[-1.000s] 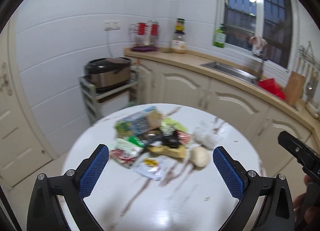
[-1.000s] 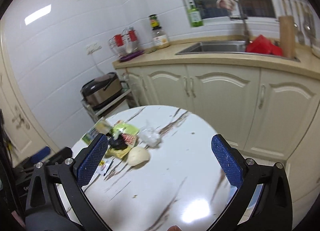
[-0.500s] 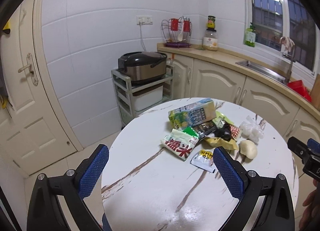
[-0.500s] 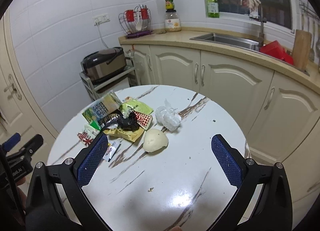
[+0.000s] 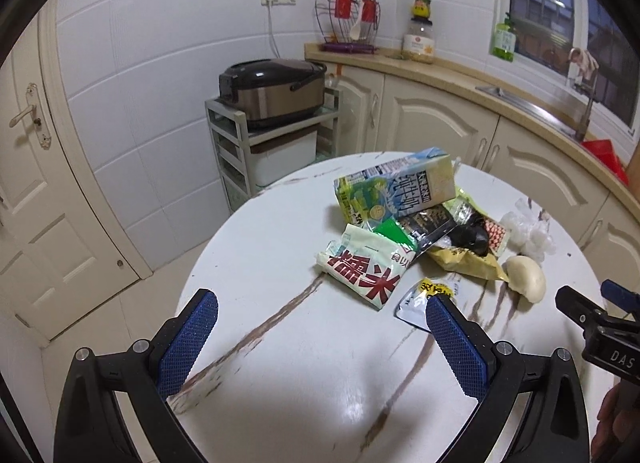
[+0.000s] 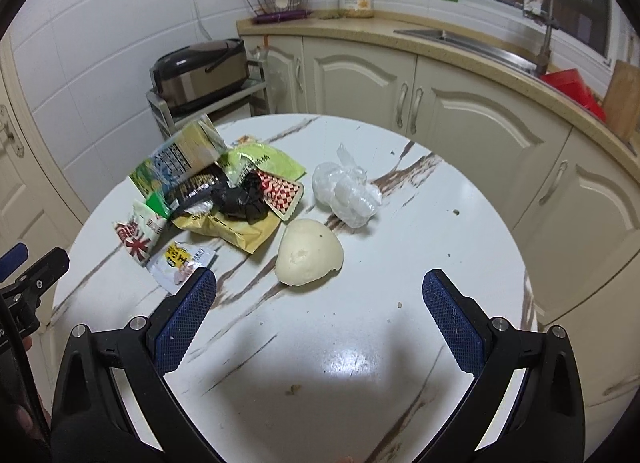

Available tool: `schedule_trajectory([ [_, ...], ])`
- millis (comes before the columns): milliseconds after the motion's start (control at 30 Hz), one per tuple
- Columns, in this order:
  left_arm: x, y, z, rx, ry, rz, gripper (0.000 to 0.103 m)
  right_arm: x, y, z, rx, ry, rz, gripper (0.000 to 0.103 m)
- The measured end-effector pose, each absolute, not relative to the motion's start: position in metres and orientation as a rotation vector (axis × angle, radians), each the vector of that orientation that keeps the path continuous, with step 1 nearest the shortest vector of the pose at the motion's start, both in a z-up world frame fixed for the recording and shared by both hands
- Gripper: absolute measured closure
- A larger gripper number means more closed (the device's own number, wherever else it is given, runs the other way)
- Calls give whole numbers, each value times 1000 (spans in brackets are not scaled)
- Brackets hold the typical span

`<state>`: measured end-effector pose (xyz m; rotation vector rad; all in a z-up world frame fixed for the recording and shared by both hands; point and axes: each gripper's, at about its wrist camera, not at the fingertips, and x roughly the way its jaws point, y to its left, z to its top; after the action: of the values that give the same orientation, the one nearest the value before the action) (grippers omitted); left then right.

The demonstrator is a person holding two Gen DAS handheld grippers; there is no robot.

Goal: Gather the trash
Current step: 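Grasp the white bun with the right tool while the left tool grasps the white rice bag, then carry the bun and rice bag with both tools over the blue bin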

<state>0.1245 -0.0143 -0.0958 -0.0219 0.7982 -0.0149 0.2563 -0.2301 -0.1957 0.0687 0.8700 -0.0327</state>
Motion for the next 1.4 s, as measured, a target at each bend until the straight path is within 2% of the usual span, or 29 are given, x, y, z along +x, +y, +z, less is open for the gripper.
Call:
schedule_trajectory([
  [433,241,-26,-156,101,954,-75,1,304,-228,-246,41,989,-28,5],
  [467,247,-26,-159,100,962,-81,1,307,-227,-249,38,994,-28,7],
  [533,260,-25,-165,86,983,-97,3,312,-227,-255,33,1012,-27,25],
  [633,275,-18,-168,36,990,-146,10,317,-224,-259,12,1013,-21,30],
  [667,277,-17,-168,34,982,-157,17,317,-224,-259,11,1012,-15,32],
  [733,279,-15,-167,40,956,-178,28,317,-223,-257,2,1000,-1,52],
  [767,279,-13,-170,32,955,-188,29,317,-223,-257,0,996,4,53],
  [1133,238,14,-177,-27,918,-189,32,303,-245,-253,101,975,52,56],
  [1400,187,-3,-146,5,815,-167,34,273,-269,-232,177,916,89,56],
])
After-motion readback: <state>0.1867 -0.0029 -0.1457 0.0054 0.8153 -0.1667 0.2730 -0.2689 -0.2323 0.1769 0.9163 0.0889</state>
